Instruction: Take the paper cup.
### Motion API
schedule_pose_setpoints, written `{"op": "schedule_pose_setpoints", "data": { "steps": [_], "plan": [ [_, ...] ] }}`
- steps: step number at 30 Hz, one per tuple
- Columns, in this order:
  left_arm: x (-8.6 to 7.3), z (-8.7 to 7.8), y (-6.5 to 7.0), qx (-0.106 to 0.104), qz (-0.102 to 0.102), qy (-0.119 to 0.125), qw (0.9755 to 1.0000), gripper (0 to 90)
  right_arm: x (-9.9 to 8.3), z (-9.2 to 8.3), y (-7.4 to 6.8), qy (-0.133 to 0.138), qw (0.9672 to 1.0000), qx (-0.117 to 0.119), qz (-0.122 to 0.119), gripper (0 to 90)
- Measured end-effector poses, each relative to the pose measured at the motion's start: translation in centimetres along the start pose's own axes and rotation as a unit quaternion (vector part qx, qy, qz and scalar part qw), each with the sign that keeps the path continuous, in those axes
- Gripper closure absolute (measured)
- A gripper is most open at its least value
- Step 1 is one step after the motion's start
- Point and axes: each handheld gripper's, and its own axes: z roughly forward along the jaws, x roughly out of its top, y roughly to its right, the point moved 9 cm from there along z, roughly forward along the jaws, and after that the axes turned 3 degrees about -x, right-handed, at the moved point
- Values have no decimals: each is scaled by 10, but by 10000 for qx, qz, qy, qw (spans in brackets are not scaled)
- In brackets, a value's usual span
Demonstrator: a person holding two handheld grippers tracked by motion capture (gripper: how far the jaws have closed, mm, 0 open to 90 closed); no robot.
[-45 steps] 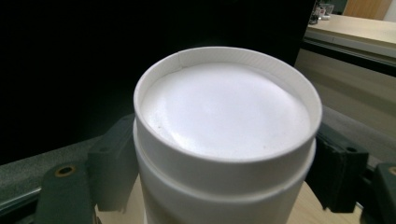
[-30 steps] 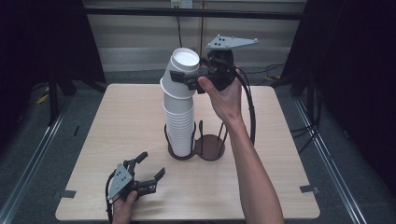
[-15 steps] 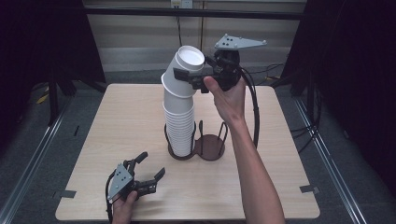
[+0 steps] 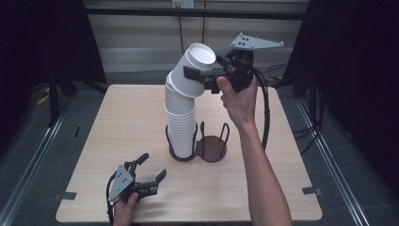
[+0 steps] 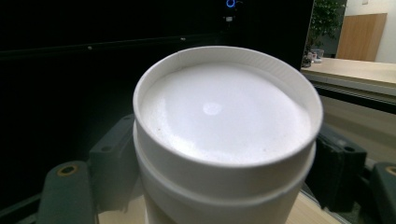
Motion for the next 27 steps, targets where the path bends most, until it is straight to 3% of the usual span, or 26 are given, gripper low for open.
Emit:
{"op": "schedule_pose_setpoints", "data": {
  "steps": [15, 27],
  "plan": [
    [0, 0, 0, -3, 1, 5, 10000, 153, -2, -30, 11, 42, 9998, -206, 2, 224],
    [0, 0, 3, -206, -47, 12, 9998, 151, -11, -57, 22, -30, 9990, -454, 2, 224]
  ]
}}
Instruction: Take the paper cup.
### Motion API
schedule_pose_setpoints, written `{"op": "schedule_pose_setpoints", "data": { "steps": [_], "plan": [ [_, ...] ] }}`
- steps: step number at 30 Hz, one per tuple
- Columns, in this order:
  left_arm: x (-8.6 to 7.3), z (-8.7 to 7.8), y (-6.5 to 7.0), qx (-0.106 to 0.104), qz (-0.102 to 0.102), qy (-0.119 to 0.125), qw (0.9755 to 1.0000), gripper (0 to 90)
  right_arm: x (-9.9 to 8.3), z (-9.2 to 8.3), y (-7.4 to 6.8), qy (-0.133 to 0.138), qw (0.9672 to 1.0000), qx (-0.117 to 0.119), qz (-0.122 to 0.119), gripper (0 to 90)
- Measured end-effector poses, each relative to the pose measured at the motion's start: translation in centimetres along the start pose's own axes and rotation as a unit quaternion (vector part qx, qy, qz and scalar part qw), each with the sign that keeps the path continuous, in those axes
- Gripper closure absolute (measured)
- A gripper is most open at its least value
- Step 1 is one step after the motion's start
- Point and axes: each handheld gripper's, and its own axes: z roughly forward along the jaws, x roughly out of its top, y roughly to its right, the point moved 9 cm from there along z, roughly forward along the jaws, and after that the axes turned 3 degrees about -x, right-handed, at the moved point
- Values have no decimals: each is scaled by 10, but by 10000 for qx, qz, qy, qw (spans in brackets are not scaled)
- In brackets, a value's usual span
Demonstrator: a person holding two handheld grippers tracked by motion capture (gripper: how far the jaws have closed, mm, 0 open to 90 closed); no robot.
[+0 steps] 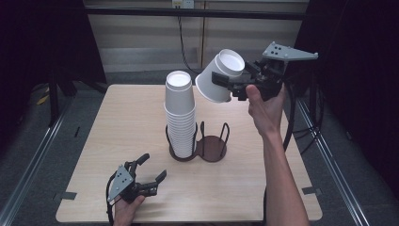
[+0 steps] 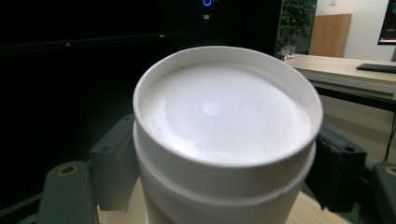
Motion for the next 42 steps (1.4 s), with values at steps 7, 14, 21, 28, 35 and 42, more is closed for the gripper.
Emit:
{"op": "schedule_pose_setpoints", "data": {
  "steps": [7, 14, 21, 28, 35, 42],
  "plan": [
    [-1, 0, -1, -45, 17, -158, 9999, 154, -16, -10, 6, -92, 9999, -44, 46, 224],
    [-1, 2, -1, -110, -58, -421, 9990, 156, -35, -15, 5, -204, 9998, -50, 47, 224],
    [14, 5, 3, -291, -42, -351, 9990, 156, -55, -16, 1, -299, 9995, -1, 65, 224],
    [26, 9, 10, -469, 164, -367, 9981, 156, -72, -18, -1, -356, 9993, 0, 98, 224],
    [33, 10, 14, -608, 180, -378, 9973, 157, -86, -21, -5, -368, 9992, 28, 143, 224],
    [36, 14, 17, -775, 128, -375, 9962, 157, -104, -20, -14, -401, 9990, 124, 164, 224]
  ]
}}
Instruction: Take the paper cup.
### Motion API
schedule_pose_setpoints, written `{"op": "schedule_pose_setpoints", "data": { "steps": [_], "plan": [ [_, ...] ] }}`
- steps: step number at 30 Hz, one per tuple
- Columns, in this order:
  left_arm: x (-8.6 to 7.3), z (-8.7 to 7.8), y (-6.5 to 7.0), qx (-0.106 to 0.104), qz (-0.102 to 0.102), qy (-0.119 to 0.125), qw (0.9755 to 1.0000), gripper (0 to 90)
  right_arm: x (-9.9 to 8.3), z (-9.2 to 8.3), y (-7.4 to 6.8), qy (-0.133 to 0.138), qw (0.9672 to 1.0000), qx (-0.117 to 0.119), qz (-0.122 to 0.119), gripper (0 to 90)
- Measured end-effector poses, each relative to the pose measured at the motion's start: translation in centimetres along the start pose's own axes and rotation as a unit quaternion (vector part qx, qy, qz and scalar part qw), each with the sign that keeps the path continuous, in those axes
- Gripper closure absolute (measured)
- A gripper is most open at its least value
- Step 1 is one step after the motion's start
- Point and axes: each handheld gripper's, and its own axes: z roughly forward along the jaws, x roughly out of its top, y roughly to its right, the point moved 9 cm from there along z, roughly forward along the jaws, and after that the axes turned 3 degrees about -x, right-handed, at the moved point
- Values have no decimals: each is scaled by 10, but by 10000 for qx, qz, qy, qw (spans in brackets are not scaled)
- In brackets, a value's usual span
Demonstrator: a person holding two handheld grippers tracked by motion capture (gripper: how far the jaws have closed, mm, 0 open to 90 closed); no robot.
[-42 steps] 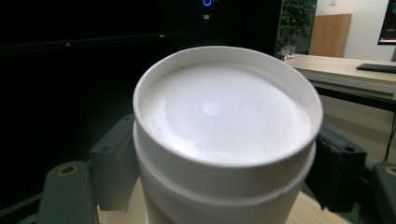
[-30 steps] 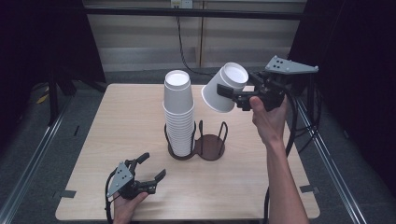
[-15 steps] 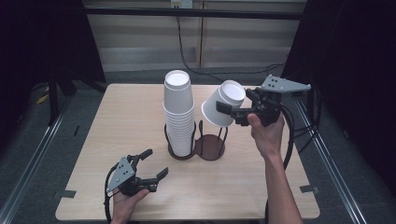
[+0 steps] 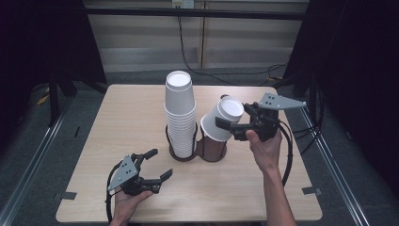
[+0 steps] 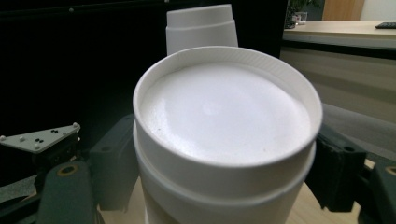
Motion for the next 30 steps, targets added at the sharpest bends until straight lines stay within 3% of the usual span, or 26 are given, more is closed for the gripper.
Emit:
{"op": "schedule_pose_setpoints", "data": {
  "steps": [4, 8, 16, 22, 30],
  "plan": [
    [3, 2, 4, -180, 60, -66, 9998, 177, -11, 2, -4, -11, 10000, 70, 60, 224],
    [5, 4, 8, -270, 35, -74, 9996, 199, -23, 4, -6, -118, 9999, 47, 34, 225],
    [9, 7, 18, -426, 19, -30, 9991, 184, -39, 4, -19, -86, 9997, 196, 89, 226],
    [7, 11, 27, -619, 37, -30, 9981, 179, -54, 12, -28, -171, 9993, 318, 95, 226],
    [6, 15, 31, -719, 39, -23, 9974, 160, -77, 27, -42, -376, 9979, 519, 93, 226]
  ]
}}
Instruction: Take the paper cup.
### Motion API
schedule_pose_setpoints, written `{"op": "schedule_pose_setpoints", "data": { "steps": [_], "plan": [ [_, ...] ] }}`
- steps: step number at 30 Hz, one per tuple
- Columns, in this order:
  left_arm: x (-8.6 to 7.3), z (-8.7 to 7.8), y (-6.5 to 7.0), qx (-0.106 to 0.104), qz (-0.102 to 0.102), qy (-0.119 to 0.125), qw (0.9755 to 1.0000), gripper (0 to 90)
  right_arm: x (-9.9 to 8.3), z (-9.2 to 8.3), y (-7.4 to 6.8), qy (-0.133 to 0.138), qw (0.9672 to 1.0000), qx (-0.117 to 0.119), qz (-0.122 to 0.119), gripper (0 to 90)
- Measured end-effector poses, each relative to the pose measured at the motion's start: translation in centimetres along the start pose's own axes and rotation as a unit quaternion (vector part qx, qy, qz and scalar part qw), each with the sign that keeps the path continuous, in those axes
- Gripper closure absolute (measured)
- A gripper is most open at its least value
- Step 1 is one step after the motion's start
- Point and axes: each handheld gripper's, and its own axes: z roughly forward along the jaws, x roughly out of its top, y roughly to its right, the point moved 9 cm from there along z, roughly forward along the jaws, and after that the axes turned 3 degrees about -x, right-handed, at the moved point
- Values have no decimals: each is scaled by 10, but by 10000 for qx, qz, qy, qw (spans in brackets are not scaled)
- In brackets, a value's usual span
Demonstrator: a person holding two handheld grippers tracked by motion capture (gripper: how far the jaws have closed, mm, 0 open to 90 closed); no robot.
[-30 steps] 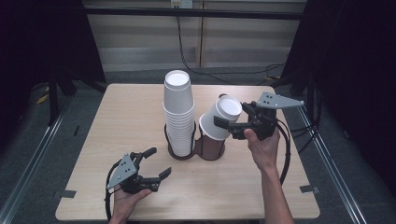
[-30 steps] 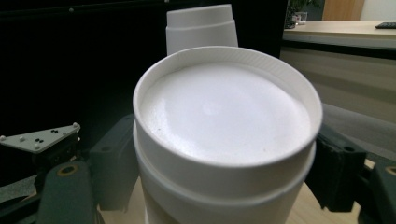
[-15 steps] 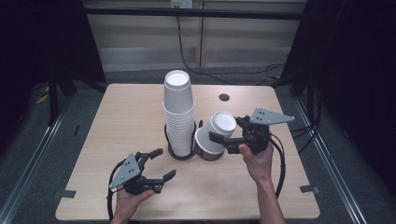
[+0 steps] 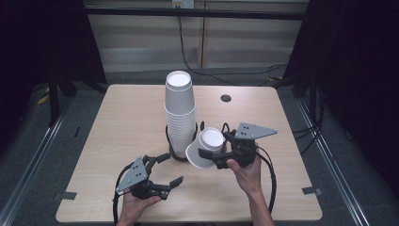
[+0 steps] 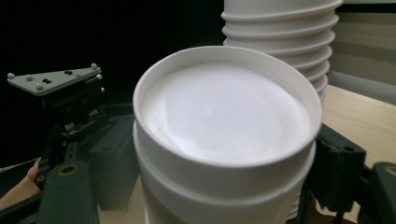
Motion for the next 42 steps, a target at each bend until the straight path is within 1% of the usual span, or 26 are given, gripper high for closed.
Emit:
{"op": "schedule_pose_setpoints", "data": {
  "steps": [4, 5, 6, 7, 8, 9, 10, 12, 13, 15, 17, 18, 19, 22, 23, 25, 28, 30, 33, 35, 36, 37, 38, 41, 42],
  "plan": [
    [-1, 2, 2, -58, 14, -22, 10000, 158, -8, 6, -4, -57, 10000, 65, 23, 226],
    [-1, 3, 1, 18, 29, -28, 10000, 158, -10, 8, -5, -55, 9999, 94, 39, 226],
    [-2, 4, 3, -88, 39, -35, 9999, 157, -13, 9, -6, -72, 9999, 113, 67, 226],
    [-2, 5, 4, -110, 47, -47, 9999, 157, -16, 10, -6, -77, 9999, 128, 80, 226],
    [-2, 5, 4, -93, 68, -50, 9999, 157, -18, 11, -6, -89, 9998, 140, 112, 226],
    [-3, 6, 4, -117, 66, -83, 9999, 156, -21, 13, -7, -109, 9997, 167, 117, 226],
    [-3, 7, 5, -159, 73, -65, 9998, 157, -23, 14, -8, -141, 9997, 176, 116, 226],
    [-4, 8, 6, -182, 97, -102, 9997, 156, -24, 15, -11, -132, 9996, 218, 123, 226],
    [-3, 9, 6, -172, 90, -62, 9998, 156, -24, 16, -12, -126, 9995, 237, 139, 226],
    [-3, 10, 8, -219, 62, -30, 9997, 156, -26, 17, -13, -148, 9995, 255, 130, 225],
    [-3, 12, 9, -238, 95, -33, 9997, 156, -29, 19, -15, -145, 9993, 294, 161, 226],
    [-3, 12, 9, -222, 85, -51, 9997, 156, -31, 19, -15, -157, 9992, 302, 187, 225],
    [-4, 13, 10, -268, 87, -98, 9996, 156, -34, 20, -15, -175, 9992, 304, 203, 226],
    [-6, 16, 12, -334, 99, -138, 9993, 155, -39, 22, -16, -177, 9989, 351, 254, 226],
    [-7, 17, 12, -351, 119, -164, 9992, 155, -39, 23, -17, -157, 9988, 367, 277, 226],
    [-9, 21, 12, -351, 135, -142, 9992, 153, -38, 24, -19, -124, 9987, 419, 277, 226],
    [-10, 23, 11, -394, 96, -172, 9990, 149, -39, 27, -21, -158, 9984, 480, 270, 226],
    [-11, 26, 11, -398, 96, -183, 9990, 127, -40, 29, -23, -171, 9983, 494, 250, 226],
    [-11, 28, 11, -398, 133, -172, 9990, 117, -40, 30, -26, -155, 9979, 553, 290, 226],
    [-9, 31, 12, -409, 103, -126, 9990, 109, -41, 31, -27, -157, 9978, 580, 289, 226],
    [-9, 31, 12, -428, 118, -166, 9989, 107, -41, 32, -27, -148, 9976, 593, 315, 226],
    [-9, 32, 11, -414, 142, -158, 9989, 105, -41, 33, -27, -128, 9976, 611, 316, 226],
    [-9, 33, 11, -428, 132, -177, 9988, 104, -42, 33, -28, -117, 9974, 633, 316, 226],
    [-8, 36, 12, -452, 85, -108, 9989, 101, -42, 34, -28, -99, 9973, 631, 352, 226],
    [-8, 36, 11, -468, 100, -144, 9988, 101, -42, 34, -28, -90, 9973, 631, 361, 226]
  ]
}}
